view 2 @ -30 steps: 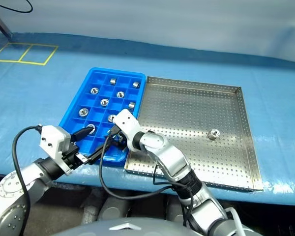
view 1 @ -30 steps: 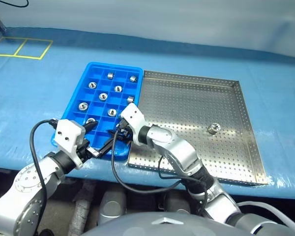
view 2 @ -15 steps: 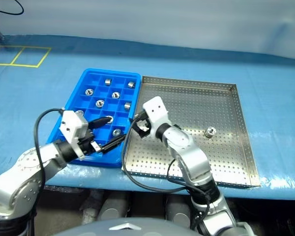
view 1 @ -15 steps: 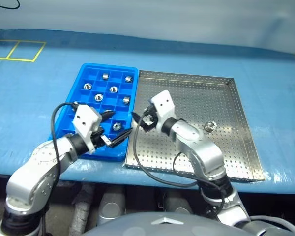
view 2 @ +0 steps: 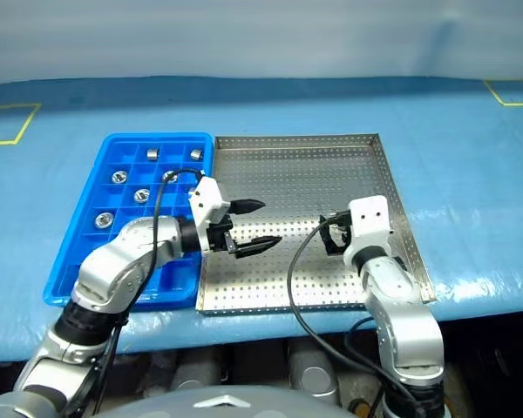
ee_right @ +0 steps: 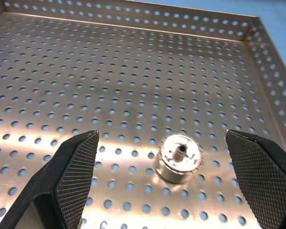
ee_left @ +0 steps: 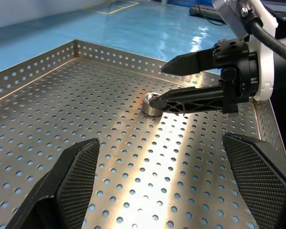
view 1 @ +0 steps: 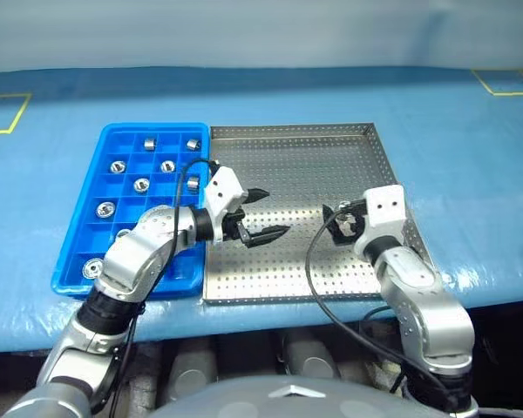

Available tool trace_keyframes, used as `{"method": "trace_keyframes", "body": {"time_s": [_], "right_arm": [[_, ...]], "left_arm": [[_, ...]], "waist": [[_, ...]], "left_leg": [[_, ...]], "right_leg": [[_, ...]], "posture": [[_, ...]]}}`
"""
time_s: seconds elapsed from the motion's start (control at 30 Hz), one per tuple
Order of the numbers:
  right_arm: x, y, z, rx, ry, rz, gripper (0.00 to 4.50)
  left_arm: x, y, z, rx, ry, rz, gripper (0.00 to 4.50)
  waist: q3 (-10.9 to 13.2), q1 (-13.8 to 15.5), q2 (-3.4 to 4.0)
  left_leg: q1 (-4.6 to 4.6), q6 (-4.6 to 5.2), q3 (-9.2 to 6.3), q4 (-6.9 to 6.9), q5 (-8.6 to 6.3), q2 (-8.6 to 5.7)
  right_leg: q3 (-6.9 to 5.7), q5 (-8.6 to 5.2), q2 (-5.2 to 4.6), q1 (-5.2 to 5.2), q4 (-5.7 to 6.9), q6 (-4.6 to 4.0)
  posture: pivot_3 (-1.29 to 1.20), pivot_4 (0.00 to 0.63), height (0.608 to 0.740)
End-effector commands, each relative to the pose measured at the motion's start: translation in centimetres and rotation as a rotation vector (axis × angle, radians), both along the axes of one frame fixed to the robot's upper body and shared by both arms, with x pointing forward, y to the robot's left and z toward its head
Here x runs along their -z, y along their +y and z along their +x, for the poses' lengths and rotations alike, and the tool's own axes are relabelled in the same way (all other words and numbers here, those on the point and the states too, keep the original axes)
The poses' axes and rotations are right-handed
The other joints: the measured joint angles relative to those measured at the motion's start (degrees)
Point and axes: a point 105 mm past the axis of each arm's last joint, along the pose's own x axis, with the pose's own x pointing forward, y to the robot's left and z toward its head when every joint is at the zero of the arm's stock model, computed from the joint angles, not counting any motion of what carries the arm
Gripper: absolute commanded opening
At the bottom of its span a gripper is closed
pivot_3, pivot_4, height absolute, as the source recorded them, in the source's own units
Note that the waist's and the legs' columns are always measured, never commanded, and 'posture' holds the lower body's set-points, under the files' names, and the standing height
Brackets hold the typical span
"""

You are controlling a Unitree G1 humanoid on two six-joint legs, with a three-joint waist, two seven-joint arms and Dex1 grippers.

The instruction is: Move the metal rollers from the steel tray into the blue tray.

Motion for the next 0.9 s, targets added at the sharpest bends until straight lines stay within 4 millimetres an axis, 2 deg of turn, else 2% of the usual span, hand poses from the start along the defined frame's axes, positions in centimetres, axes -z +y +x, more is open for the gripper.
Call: {"method": "trace_keyframes", "body": {"time_s": [0.03,0.23,0.43,0.77,0.9], "right_arm": [[-0.9,-0.7,-0.3,0.057,-0.043,0.010,4.48],[0.0,-0.5,0.2,0.070,-0.029,0.049,4.48],[0.7,-0.2,1.6,0.059,-0.012,0.064,4.48],[2.2,-0.7,3.1,0.065,0.027,0.073,4.48],[2.3,0.0,3.6,0.033,0.029,0.074,4.48]], "left_arm": [[-0.6,-1.1,-0.2,0.076,-0.034,-0.013,4.50],[-0.2,-1.6,-0.4,0.102,-0.029,-0.010,4.50],[0.1,-1.3,-0.5,0.091,-0.022,-0.013,4.50],[0.2,-0.7,-0.8,0.055,-0.017,-0.019,4.50],[0.2,-0.6,-0.9,0.050,-0.015,-0.022,4.50]], "waist": [[0.0,-1.0,0.00],[0.0,-2.9,0.01],[0.0,-3.3,0.01],[0.0,-2.3,0.02],[0.0,-1.8,0.02]], "left_leg": [[0.02,0.00,0.00,0.02,0.00,0.00],[0.03,0.00,0.04,0.11,0.00,-0.02],[0.03,0.01,0.03,0.10,0.00,-0.03],[0.03,0.01,0.03,0.09,0.00,-0.06],[0.03,0.01,0.03,0.09,0.00,-0.05]], "right_leg": [[0.01,-0.04,-0.01,0.02,0.02,0.07],[0.10,-0.02,-0.01,0.05,0.04,0.21],[0.11,-0.01,-0.01,0.05,0.05,0.22],[0.12,0.00,-0.04,0.05,0.05,0.22],[0.12,0.00,-0.03,0.05,0.05,0.22]], "posture": [[-0.22,0.150,0.740],[-0.22,0.150,0.740],[-0.19,0.150,0.740],[-0.14,0.150,0.740],[-0.13,0.150,0.740]]}}
